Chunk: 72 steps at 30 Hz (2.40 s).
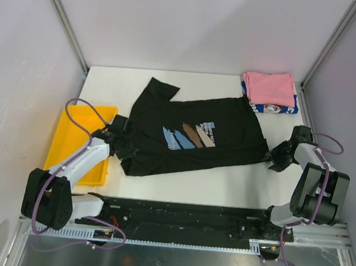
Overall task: Fold and stack the t-shirts
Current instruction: Fold the flattened tshirt in 1/3 of the way
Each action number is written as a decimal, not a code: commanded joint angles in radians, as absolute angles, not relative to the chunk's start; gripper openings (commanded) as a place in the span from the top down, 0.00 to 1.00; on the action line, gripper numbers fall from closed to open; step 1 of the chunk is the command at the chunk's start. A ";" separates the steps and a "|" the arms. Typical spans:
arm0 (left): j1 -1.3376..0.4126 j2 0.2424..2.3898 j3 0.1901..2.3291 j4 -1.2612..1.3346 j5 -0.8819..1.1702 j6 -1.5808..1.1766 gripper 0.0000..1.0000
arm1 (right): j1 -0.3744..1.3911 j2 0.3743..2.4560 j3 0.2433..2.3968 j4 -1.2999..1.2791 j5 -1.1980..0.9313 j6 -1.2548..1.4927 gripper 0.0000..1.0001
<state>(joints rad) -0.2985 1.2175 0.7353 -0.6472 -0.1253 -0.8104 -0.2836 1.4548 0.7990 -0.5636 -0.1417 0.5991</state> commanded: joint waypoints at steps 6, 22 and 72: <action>-0.241 1.344 0.835 -0.607 -0.185 -0.761 1.00 | -0.288 1.486 0.800 -0.527 -0.160 0.569 0.54; -0.201 1.449 0.871 -0.573 -0.174 -0.717 1.00 | -0.305 1.480 0.800 -0.483 -0.152 0.575 0.54; -0.322 1.096 0.673 -0.696 -0.153 -0.907 0.75 | -0.301 1.563 0.805 -0.436 -0.118 0.582 0.89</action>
